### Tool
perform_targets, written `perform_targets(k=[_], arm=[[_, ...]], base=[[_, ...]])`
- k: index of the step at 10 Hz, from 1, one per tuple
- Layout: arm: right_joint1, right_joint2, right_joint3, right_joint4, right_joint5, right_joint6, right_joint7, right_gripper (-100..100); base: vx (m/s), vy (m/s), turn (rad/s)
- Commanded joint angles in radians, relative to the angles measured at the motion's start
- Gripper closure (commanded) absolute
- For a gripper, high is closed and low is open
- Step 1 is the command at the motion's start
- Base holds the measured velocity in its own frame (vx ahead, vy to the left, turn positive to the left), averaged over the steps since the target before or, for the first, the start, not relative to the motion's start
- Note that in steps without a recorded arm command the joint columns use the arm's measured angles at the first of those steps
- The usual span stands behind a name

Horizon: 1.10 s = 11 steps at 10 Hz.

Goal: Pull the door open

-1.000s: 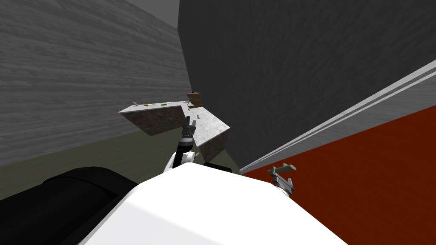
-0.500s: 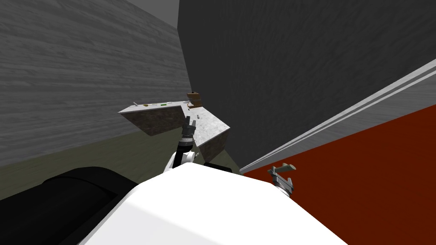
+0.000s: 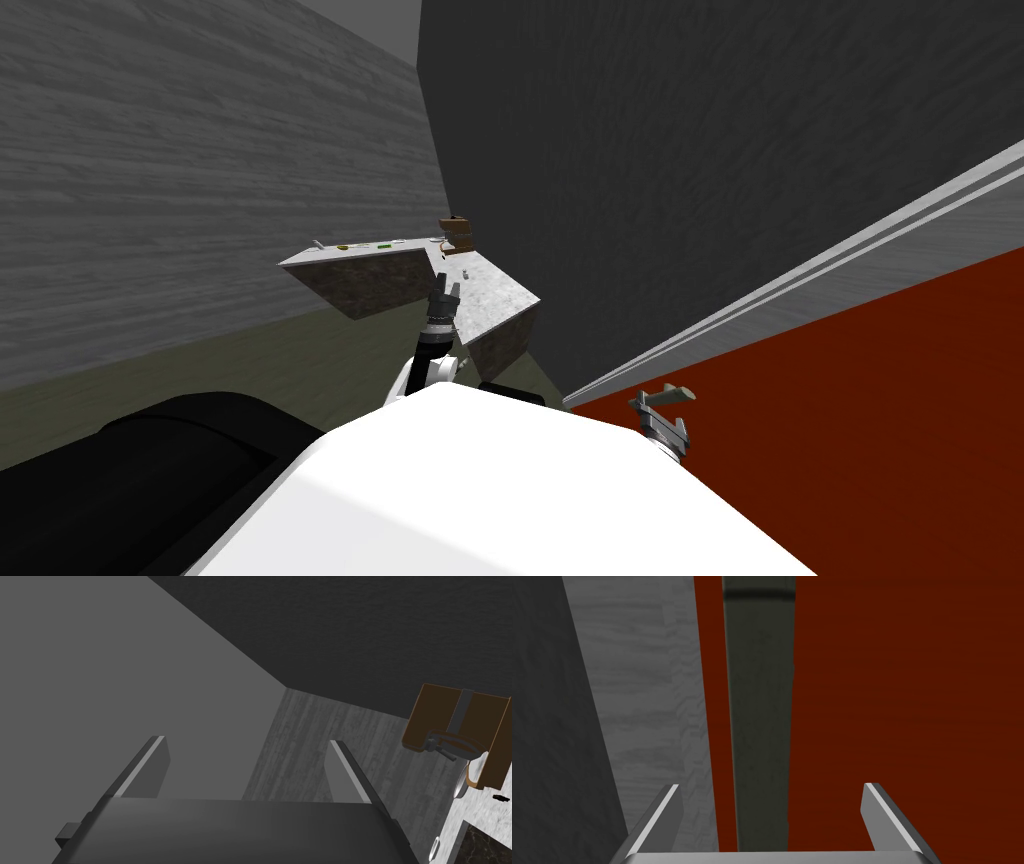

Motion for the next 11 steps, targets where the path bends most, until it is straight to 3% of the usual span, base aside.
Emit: perform_targets(k=[1, 11], arm=[[-0.014, -0.013, 0.019, 0.02, 0.017, -0.008, -0.024, -100], [-0.016, -0.016, 0.023, 0.023, 0.021, -0.009, -0.029, -100]], base=[[-0.006, 0.008, -0.023], [-0.002, 0.002, -0.007]])
